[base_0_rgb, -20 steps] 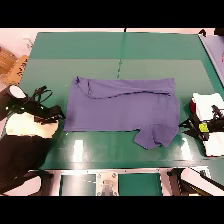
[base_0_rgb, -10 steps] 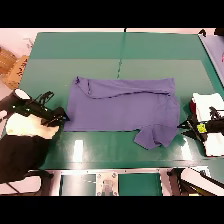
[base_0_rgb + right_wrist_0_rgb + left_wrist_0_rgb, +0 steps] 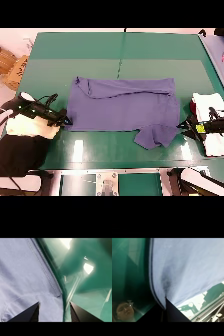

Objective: Fold the shirts.

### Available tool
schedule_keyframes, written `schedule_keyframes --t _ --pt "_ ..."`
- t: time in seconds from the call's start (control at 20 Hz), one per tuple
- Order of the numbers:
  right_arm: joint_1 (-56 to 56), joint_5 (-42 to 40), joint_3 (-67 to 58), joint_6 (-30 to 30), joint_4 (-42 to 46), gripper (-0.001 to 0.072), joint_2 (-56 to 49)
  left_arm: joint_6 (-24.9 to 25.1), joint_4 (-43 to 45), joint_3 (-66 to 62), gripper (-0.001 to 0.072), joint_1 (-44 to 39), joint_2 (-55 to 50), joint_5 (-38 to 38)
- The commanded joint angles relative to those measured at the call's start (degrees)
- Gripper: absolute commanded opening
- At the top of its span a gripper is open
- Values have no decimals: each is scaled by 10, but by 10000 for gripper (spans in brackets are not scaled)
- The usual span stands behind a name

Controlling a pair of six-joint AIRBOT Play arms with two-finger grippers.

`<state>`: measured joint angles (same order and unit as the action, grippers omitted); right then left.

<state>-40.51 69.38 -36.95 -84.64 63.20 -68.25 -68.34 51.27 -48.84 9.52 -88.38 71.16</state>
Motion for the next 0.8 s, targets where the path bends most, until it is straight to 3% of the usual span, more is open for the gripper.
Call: schedule_keyframes --t 0.0,0.4,0.5,0.55,0.6,0.7,0.75 --pt "2 -6 2 14 -6 440 -25 28 -19 -2 20 1 -2 1" --pt "7 -33 2 104 -73 421 -104 28 -20 -2 20 1 -2 0" --pt "7 -39 2 113 -77 351 -110 28 -20 -2 20 1 -2 -5" --pt "7 -41 0 118 -77 350 -110 28 -20 -2 20 1 -2 -7" --pt "7 -40 -4 119 -77 293 -110 28 -20 -2 20 1 -2 -7" --pt "7 -39 -18 127 -78 64 -110 28 -20 -3 20 1 -2 -6" --pt "7 -32 -27 130 -78 23 -110 28 -20 -6 20 1 -2 -5"
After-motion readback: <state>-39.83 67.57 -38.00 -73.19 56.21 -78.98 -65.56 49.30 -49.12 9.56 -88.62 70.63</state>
